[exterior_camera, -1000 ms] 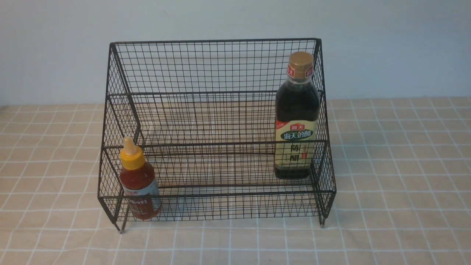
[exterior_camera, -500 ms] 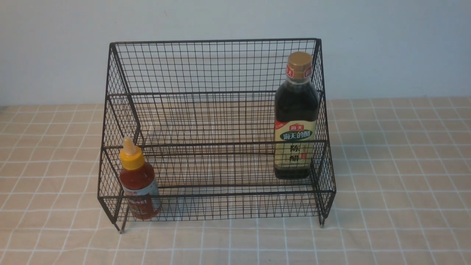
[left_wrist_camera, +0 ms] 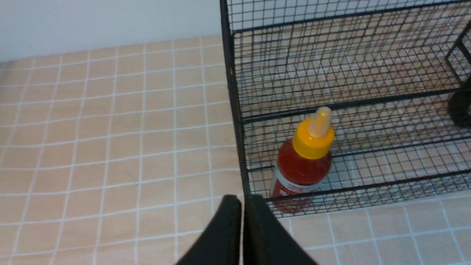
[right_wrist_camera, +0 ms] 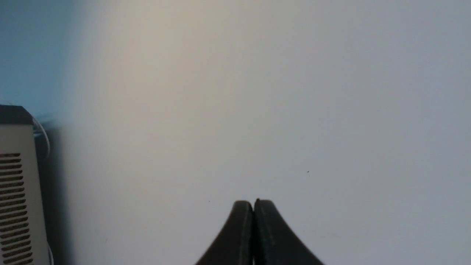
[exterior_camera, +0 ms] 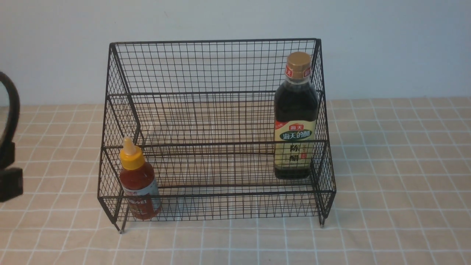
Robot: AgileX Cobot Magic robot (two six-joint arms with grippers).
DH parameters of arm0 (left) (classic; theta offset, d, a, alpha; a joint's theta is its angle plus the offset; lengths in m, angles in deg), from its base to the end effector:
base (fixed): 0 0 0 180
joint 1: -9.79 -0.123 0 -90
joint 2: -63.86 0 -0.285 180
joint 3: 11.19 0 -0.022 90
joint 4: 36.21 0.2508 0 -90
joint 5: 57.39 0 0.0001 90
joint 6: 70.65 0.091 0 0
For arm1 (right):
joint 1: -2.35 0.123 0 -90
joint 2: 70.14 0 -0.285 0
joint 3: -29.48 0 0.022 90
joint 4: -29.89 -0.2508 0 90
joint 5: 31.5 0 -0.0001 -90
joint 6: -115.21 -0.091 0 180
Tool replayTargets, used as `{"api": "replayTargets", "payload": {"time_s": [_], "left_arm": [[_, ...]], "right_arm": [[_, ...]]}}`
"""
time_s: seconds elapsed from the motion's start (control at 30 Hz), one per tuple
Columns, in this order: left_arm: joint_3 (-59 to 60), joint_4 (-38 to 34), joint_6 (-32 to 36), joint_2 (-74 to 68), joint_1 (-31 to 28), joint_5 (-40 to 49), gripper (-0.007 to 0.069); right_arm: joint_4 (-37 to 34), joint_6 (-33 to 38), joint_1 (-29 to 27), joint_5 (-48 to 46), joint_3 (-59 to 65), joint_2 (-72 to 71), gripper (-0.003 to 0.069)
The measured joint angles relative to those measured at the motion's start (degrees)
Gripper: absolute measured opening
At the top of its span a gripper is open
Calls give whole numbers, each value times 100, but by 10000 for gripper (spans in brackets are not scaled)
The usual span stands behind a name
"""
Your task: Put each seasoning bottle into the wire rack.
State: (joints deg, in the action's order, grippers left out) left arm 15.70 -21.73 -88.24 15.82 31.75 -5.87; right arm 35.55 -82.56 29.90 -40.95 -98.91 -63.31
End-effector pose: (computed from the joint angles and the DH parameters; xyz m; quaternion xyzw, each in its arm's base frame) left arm 0.1165 -0.0278 0.3694 0.0593 0.8840 -0.0351 0.4623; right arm 0.0038 0.0003 0.3411 -0.0679 0.5539 0.2778 0.7819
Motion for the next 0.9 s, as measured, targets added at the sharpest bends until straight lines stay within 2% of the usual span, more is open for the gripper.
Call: {"api": "replayTargets", "payload": {"time_s": [0.2, 0.9], "left_arm": [[706, -252, 0, 723, 0, -581, -7], [828, -343, 130, 1073, 0, -675, -7]], "right_arm": [[-5, 23, 0, 55, 12, -9, -13], [-5, 65, 0, 55, 12, -9, -13]]}}
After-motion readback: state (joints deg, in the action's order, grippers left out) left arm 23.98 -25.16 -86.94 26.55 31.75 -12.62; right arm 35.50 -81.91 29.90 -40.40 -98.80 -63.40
